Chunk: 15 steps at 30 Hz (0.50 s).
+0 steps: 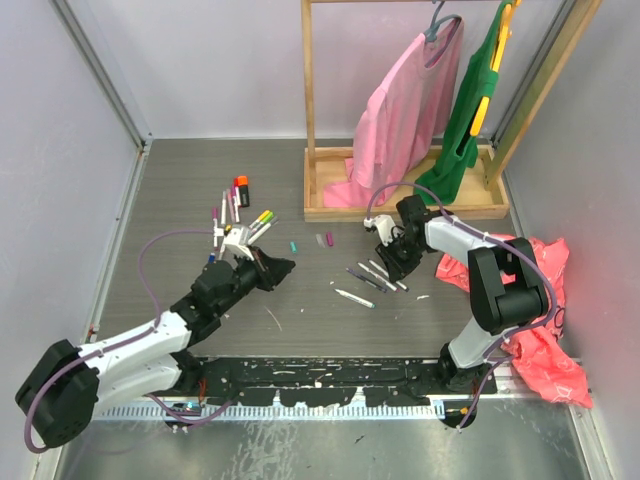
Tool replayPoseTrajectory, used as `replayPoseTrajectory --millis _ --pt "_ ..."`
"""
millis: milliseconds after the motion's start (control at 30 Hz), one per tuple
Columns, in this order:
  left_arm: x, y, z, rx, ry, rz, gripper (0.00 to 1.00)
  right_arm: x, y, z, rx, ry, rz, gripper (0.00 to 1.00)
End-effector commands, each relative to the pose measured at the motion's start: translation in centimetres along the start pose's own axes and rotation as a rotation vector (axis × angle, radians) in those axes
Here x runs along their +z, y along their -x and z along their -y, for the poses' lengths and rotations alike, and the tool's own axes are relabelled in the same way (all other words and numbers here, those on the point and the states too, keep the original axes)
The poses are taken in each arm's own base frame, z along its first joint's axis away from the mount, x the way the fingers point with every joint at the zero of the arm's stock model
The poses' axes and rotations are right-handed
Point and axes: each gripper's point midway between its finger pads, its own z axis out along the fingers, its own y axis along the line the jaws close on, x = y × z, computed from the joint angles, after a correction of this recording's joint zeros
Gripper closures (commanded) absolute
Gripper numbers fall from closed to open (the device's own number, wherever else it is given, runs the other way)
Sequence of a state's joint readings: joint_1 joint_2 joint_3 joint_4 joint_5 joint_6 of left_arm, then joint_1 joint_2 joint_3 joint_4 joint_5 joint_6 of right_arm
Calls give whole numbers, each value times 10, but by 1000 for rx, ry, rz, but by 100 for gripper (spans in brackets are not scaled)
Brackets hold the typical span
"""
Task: Open the pen caps
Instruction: Place the pen at the center of the board, then place the pen cap at the center of the board.
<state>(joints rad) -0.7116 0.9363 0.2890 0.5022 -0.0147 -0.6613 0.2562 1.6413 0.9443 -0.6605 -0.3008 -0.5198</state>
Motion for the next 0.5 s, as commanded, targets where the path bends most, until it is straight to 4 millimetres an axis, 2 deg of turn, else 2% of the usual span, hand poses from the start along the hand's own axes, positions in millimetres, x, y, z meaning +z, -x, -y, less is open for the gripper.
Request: replayPoseTrajectory --millis 0,467 --pt "6 18 21 13 -54 65 100 -17 23 0 -27 -14 78 69" --pt "20 3 41 18 -86 26 100 -30 32 0 -52 -37 126 68"
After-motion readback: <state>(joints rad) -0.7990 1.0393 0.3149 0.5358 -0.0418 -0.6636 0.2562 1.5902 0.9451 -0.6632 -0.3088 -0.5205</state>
